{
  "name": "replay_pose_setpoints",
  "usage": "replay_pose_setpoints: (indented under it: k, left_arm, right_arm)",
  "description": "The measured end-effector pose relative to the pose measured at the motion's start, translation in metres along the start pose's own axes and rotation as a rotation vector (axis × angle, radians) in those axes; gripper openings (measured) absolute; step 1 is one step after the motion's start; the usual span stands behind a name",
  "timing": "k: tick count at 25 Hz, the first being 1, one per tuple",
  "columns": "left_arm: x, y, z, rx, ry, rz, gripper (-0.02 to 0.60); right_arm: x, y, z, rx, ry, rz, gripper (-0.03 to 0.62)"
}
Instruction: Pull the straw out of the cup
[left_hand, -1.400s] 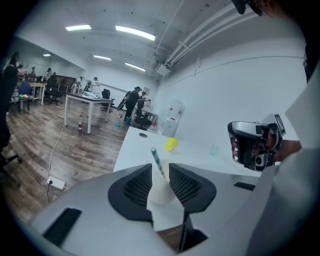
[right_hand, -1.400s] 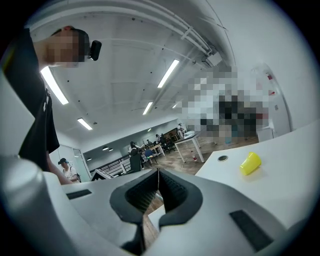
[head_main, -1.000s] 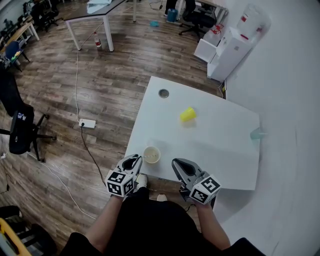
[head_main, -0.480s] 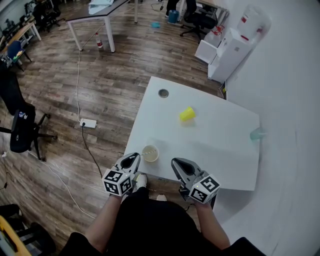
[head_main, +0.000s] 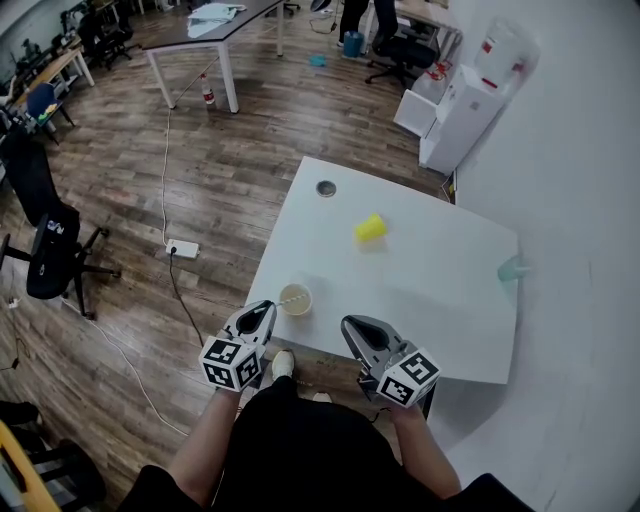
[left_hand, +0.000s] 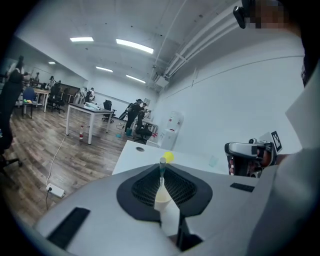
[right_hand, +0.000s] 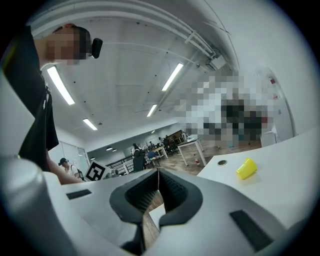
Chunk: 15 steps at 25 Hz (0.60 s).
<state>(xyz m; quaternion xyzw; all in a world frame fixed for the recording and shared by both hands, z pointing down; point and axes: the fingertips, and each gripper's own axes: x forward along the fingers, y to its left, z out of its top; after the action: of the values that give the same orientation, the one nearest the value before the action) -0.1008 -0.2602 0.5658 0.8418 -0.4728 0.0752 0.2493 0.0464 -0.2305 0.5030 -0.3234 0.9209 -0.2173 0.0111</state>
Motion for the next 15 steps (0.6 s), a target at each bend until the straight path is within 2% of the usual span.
replay_pose_setpoints:
  k: [8,15]
  left_arm:
    - [-0.018,-0.021,0.005,0.072,-0.043,0.087,0.037]
    - [-0.035,-0.048,0.014,0.103,-0.113,0.141,0.037]
  right_arm:
    - [-0.035,0.005,0.002,-0.013,-0.023,0.025,0.023]
    - [-0.063,0.010,0.006,-0.028,-0.062,0.044,0.022]
